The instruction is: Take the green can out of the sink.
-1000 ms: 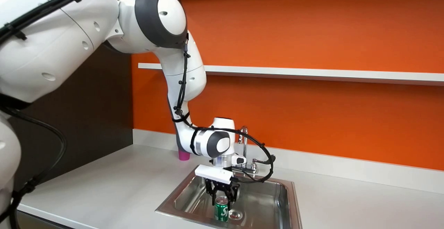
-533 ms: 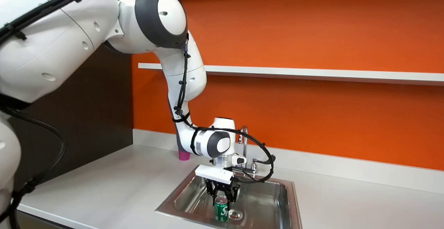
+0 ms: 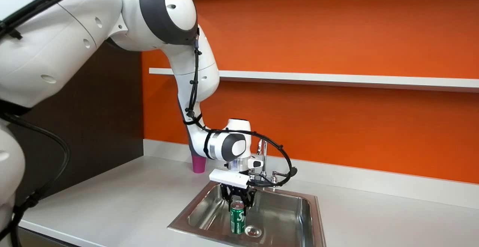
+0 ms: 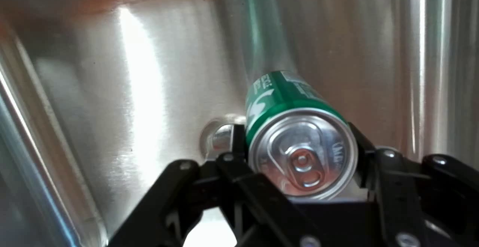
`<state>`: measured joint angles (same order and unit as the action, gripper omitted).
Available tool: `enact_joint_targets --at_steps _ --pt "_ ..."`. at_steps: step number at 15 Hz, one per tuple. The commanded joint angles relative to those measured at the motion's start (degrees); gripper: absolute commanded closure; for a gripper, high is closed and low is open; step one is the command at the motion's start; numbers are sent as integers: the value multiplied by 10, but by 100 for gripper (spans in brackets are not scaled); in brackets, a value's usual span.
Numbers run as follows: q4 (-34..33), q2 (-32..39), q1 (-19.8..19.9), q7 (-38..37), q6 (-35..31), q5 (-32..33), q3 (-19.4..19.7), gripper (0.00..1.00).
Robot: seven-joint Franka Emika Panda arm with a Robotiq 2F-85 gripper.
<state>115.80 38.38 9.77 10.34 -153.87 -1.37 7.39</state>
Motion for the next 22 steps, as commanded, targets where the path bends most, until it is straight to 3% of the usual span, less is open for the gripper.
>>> enact_joint_targets --at_steps 1,14,22 --pt "35 -65 -10 -15 26 20 -2 62" --pt "130 -240 -54 -38 100 39 -5 62" --pt "144 -262 -89 -34 117 36 -45 62"
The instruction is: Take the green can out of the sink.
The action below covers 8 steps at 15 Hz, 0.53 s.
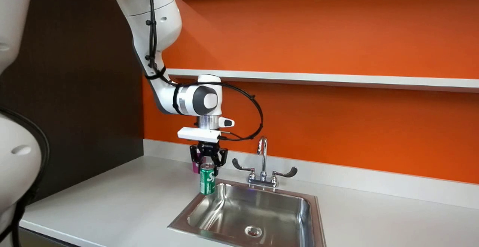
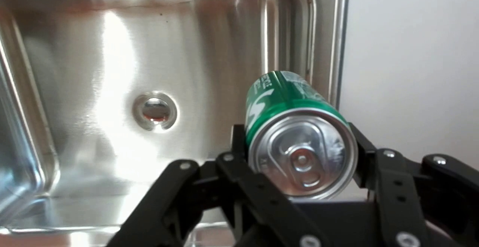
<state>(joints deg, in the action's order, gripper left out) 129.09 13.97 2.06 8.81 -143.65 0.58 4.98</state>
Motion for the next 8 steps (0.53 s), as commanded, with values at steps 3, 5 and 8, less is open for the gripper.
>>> enact_joint_targets --at_steps 3,5,8 --pt "10 -9 -33 -20 13 17 -42 62" --pt "11 -4 -49 -27 15 22 -54 62" --pt "11 7 -69 -36 16 32 -64 62"
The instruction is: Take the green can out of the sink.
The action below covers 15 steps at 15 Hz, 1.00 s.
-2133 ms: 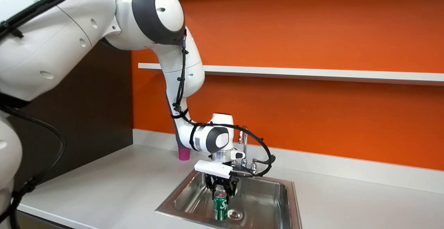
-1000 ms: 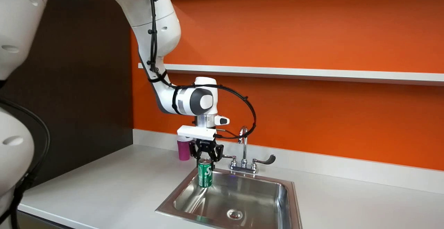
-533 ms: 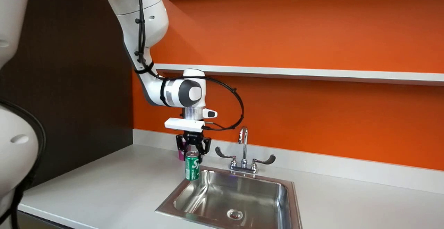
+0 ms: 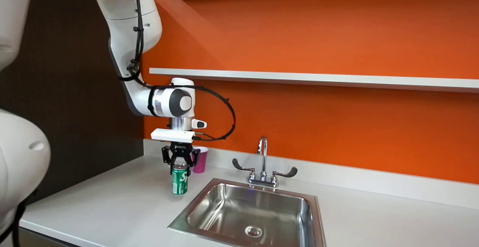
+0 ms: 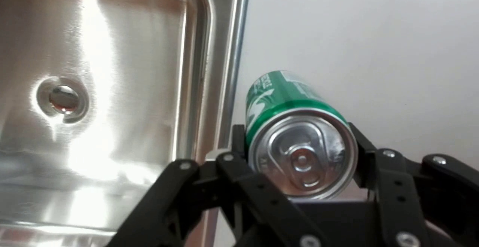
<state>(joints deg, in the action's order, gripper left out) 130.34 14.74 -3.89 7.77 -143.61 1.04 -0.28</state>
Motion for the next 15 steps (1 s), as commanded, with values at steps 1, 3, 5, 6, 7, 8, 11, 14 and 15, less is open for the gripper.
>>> enact_joint_targets --at_steps 1,3,5,6,7,8,11,14,15 --pt "-3 5 -14 -29 15 33 -13 62" --pt "-4 12 -23 -36 18 44 -15 62" --pt "-5 19 -29 -41 19 53 -15 62" --pt "-5 22 -32 -43 18 56 -15 62" --pt "-5 24 -33 -44 18 59 -15 62" --pt "-4 26 -34 -44 18 60 -15 62" --pt "-3 30 -35 -44 17 60 -15 62" --pt "-2 33 -35 -45 16 60 -14 62" --pt "-2 34 -35 -44 16 61 -14 62"
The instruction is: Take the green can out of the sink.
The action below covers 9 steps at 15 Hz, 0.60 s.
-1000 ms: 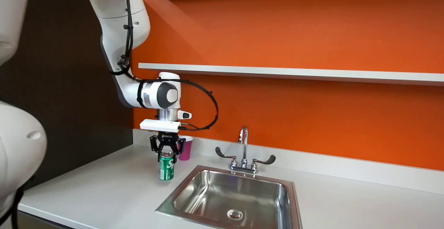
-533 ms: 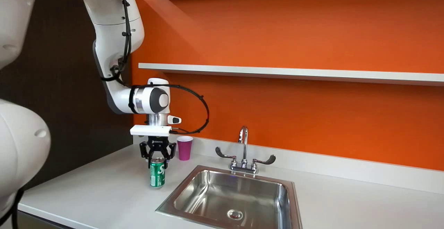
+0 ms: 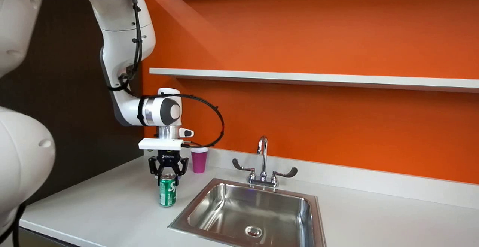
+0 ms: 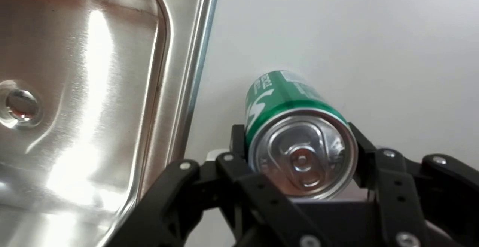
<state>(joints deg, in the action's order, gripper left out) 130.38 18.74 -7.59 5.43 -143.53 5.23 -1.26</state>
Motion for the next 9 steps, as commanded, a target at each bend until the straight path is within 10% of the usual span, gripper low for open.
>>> enact_joint_targets --at_steps 1,5,6,7,9 --pt "-2 -6 2 -22 14 20 -4 62" --pt "0 -3 1 -24 13 24 -2 62" --pt "0 -2 1 -25 13 25 -2 47" --pt "0 -2 0 -26 13 28 -1 12" --pt "1 -4 1 -27 14 31 -2 4"
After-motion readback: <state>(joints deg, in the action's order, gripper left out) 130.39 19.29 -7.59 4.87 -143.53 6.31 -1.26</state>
